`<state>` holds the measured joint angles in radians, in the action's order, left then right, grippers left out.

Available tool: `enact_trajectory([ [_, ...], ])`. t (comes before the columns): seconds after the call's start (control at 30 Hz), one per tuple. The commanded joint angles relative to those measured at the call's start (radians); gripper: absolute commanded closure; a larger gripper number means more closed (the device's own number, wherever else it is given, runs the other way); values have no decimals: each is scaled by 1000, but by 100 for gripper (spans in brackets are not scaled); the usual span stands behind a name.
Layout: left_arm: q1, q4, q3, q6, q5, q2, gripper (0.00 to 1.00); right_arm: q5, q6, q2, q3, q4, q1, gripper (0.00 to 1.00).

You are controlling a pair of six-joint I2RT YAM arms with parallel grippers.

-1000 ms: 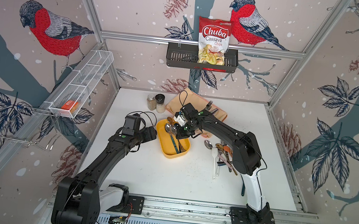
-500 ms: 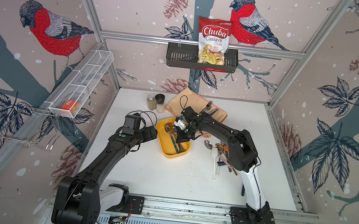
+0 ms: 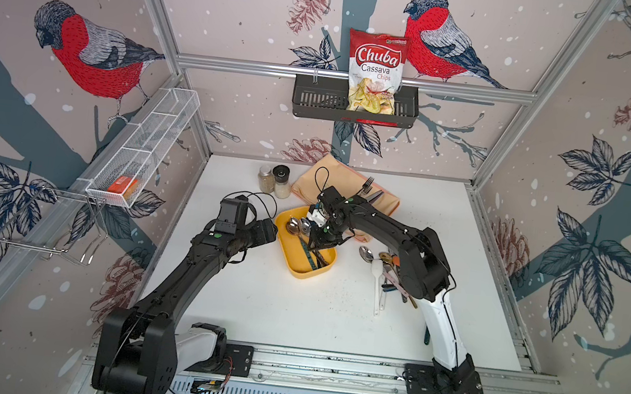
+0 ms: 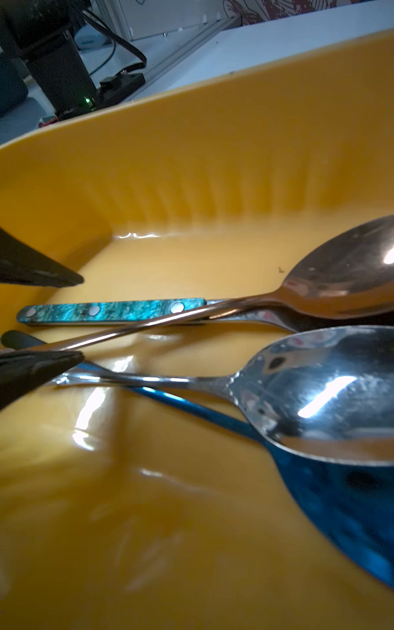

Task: Put the spoon into the storage box
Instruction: Place the spoon in the storage box, then pick up the spoon from the center of the board.

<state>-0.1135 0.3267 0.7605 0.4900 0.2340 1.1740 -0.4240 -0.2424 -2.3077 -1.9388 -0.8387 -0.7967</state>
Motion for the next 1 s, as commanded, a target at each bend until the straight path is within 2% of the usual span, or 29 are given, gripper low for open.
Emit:
enact_trajectory([
  [0.0,2,6,18,-36,-7,-2,14,115,7,28,-40,-55,-9,62],
  [0.17,-18,21,46,-66,-30,5,14,211,-13,105,-44,-66,-11,62],
  [0.33,-101,41,92,-106,-99,34,14,361,-48,233,51,-69,0,63],
  [0.6,-180,38,125,-131,-143,92,14,484,-169,533,482,11,58,66],
  [0.77,-193,32,123,-119,-141,111,14,483,-213,673,746,89,74,67],
  [0.97,-203,34,124,-119,-147,110,14,483,-239,731,891,149,83,68],
])
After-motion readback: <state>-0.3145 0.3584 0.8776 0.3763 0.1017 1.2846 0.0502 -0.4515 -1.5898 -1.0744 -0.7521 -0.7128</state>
